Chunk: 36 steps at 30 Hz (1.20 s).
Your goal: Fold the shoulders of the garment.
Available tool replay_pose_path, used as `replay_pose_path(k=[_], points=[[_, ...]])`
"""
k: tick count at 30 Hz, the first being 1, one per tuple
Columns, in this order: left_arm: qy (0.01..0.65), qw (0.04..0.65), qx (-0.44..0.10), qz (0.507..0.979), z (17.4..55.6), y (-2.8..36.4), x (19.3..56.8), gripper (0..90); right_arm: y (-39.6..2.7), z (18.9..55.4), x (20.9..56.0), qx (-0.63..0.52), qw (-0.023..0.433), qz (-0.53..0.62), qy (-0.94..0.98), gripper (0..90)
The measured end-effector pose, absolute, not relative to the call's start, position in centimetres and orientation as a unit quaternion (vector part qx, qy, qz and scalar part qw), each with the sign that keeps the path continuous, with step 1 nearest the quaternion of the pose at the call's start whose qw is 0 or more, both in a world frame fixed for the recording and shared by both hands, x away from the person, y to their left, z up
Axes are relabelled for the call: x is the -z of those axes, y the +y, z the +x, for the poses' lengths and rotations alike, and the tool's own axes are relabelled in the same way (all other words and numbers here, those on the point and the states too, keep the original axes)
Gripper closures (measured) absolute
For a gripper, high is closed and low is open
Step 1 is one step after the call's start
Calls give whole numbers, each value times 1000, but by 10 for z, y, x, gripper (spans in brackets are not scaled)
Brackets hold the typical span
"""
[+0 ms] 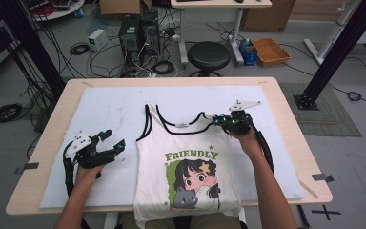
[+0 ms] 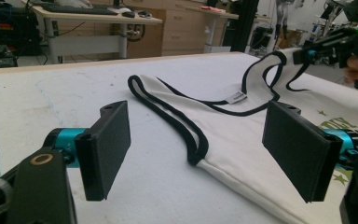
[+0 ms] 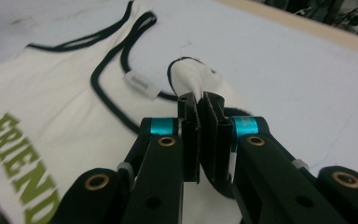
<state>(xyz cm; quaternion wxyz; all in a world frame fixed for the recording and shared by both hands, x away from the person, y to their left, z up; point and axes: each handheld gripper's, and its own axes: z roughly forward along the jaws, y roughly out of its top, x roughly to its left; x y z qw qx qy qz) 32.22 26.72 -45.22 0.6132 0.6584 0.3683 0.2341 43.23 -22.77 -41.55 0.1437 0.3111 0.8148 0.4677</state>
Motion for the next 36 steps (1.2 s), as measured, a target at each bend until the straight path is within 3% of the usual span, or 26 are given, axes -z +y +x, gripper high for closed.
replay_pose_path(k=[10,11,12,14,15,16,21,24,28,36], points=[[369,614,-233,657,322,268,452,234,-232,409,436,-449,107,294,837,842],[369,614,-233,657,322,268,452,234,-234,406,435,-447,113,299,836,636],[369,614,-233,658,322,268,452,234,-235,405,434,-449,115,306,831,579],[370,614,-233,657,322,268,452,234,-236,403,431,-454,120,307,828,571],[370,614,-234,657,322,268,452,234,-232,395,424,-455,157,282,830,572],[370,614,-233,657,322,268,452,234,-232,395,424,-455,157,282,830,572],[372,616,-233,654,323,267,452,234,-211,387,428,-415,191,222,861,635],[372,615,-233,655,323,268,452,234,-201,396,446,-341,227,223,885,751],[373,616,-231,654,323,268,452,234,-203,400,448,-339,235,239,879,868],[372,615,-233,655,323,268,452,234,-224,378,426,-461,149,237,842,886]])
